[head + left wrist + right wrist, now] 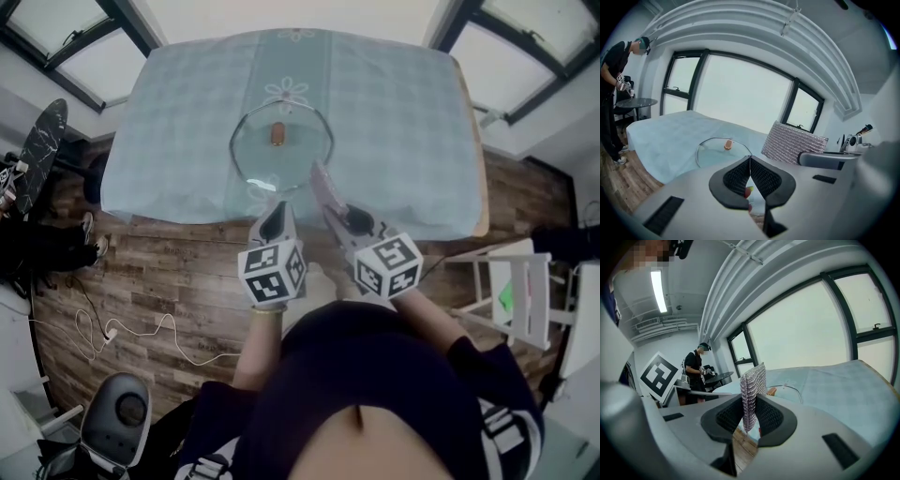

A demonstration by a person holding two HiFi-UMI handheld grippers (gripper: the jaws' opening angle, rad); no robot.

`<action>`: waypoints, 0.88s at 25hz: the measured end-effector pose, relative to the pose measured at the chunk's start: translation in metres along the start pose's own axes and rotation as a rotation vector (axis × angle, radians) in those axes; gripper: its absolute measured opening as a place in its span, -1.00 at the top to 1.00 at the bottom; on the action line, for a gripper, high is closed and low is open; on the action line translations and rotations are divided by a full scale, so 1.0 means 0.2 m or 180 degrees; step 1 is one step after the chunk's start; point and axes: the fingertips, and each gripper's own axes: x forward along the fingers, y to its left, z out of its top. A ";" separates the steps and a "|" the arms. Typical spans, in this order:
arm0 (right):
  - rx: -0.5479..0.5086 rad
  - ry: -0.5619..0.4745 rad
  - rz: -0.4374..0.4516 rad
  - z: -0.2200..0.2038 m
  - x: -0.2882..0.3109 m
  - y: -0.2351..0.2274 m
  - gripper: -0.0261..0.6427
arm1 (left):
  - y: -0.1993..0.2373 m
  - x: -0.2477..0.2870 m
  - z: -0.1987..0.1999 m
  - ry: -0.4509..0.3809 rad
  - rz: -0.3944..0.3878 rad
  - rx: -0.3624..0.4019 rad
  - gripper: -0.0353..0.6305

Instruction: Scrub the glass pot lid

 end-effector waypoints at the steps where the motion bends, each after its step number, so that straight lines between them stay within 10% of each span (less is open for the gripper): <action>1: 0.0001 0.0000 -0.0014 0.01 0.02 0.00 0.69 | 0.01 0.02 0.01 0.0001 -0.0012 0.0007 0.89; 22: 0.0012 0.0009 -0.0213 0.10 0.37 -0.08 0.69 | 0.28 0.29 0.12 0.0136 -0.0133 -0.0020 0.88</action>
